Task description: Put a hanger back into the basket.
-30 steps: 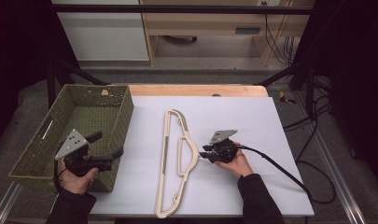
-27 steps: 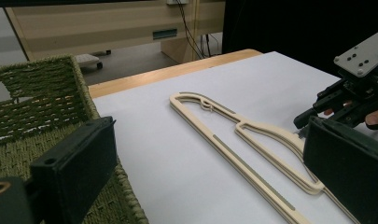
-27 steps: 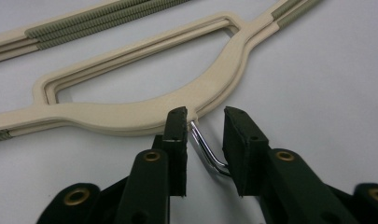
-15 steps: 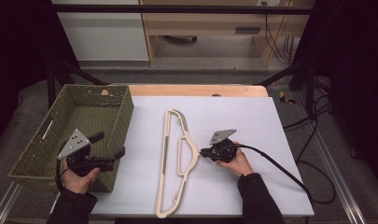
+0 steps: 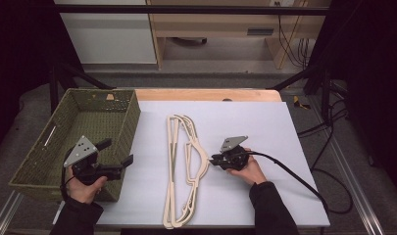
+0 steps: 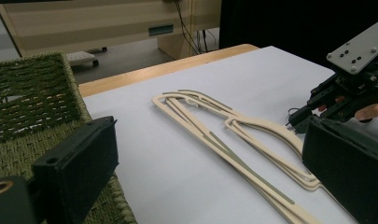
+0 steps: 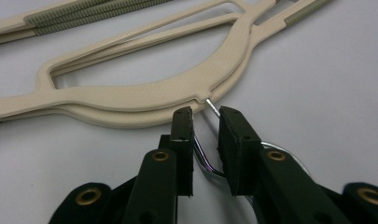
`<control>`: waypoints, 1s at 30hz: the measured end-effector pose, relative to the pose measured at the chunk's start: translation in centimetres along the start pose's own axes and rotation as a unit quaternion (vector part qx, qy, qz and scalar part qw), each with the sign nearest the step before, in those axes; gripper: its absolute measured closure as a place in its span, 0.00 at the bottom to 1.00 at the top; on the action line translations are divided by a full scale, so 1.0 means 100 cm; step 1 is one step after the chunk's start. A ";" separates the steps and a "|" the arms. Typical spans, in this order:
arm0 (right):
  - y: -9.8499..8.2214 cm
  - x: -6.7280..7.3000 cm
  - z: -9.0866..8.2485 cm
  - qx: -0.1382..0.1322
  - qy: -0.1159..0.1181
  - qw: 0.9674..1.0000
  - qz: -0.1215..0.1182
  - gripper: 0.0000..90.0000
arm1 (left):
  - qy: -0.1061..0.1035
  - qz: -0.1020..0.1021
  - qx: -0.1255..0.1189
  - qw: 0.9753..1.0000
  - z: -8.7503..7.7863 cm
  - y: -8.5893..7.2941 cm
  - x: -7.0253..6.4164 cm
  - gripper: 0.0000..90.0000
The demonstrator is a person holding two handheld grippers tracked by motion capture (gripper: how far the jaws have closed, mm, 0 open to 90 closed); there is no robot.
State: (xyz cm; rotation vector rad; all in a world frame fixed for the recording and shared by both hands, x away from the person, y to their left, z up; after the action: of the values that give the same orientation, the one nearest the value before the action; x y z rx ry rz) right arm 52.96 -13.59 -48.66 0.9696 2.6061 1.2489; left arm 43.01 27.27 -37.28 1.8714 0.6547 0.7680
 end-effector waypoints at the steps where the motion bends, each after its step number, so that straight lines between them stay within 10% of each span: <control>1: 0.000 0.000 0.000 -0.002 -0.002 1.000 0.004 0.81 | 0.000 0.000 0.000 1.000 0.000 0.000 0.000 0.04; 11: 0.011 0.000 -0.011 -0.063 -0.017 0.998 0.024 0.71 | -0.005 0.001 0.003 1.000 0.003 0.000 -0.002 0.04; 19: 0.007 -0.008 0.002 -0.037 -0.031 0.998 0.039 0.71 | -0.006 0.002 0.002 1.000 0.003 0.000 -0.003 0.04; 30: 0.016 0.012 -0.030 -0.086 -0.039 0.994 0.052 0.54 | -0.010 0.010 0.005 1.000 0.004 0.007 -0.014 0.05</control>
State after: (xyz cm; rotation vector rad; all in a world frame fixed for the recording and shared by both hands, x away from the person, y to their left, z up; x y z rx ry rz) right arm 51.84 -14.17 -45.32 1.1100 2.3702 1.4026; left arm 42.46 25.76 -37.03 1.8946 0.6293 0.7601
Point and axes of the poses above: each handheld gripper's, and its own axes: z roughly forward along the jaws, y roughly out of its top, x roughly to its left, the point moved 1 cm from there along z, roughly forward along the jaws, and after that the axes turned 15 degrees about z, right-handed, at the moved point
